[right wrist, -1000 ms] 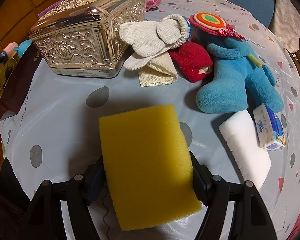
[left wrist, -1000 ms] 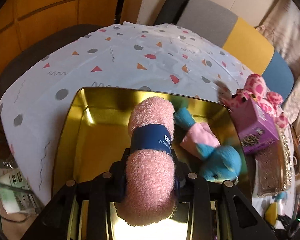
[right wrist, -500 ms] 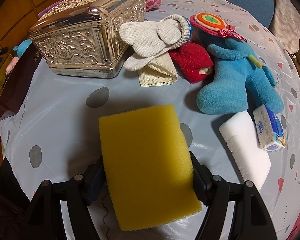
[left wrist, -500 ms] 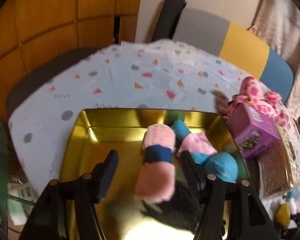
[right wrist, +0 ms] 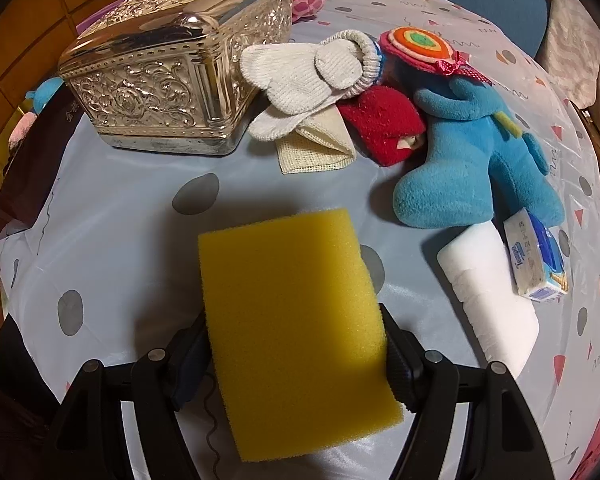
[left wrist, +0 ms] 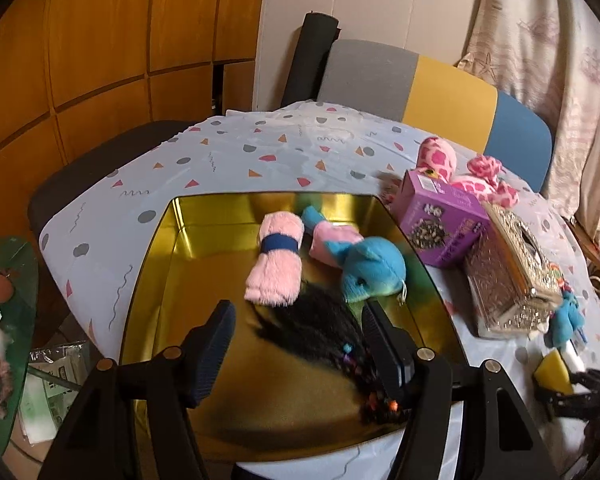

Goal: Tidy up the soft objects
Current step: 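Carry the yellow sponge over the gold tray with the right tool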

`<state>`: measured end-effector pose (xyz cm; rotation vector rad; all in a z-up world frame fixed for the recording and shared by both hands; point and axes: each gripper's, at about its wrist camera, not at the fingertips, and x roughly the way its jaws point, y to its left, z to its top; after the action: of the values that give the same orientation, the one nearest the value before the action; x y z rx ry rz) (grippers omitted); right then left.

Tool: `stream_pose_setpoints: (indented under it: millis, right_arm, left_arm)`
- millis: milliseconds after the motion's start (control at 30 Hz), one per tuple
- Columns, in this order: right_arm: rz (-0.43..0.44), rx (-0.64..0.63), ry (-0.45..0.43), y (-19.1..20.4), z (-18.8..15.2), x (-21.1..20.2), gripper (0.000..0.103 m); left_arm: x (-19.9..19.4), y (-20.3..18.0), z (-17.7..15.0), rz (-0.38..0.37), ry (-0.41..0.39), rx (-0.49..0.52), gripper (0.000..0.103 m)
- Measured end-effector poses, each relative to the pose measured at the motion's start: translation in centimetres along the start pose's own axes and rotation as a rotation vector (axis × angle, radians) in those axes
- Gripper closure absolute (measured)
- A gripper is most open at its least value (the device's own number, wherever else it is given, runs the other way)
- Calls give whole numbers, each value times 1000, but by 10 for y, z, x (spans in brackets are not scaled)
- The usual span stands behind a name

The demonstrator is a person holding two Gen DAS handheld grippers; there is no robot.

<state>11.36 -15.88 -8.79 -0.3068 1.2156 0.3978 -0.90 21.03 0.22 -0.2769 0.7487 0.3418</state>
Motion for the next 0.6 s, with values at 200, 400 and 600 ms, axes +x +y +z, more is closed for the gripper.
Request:
stream_pose_setpoints:
  millis: [200, 400, 600]
  right_arm:
    - [-21, 16, -4, 2, -3, -2, 28]
    - [-44, 33, -8, 11, -8, -2, 29]
    - [-70, 59, -9, 21, -13, -7, 30]
  left_arm:
    - [-9, 1, -14, -5, 11, 5, 36]
    - [-12, 8, -20, -5, 17, -8, 35]
    - [-17, 14, -21, -12, 6, -17, 33]
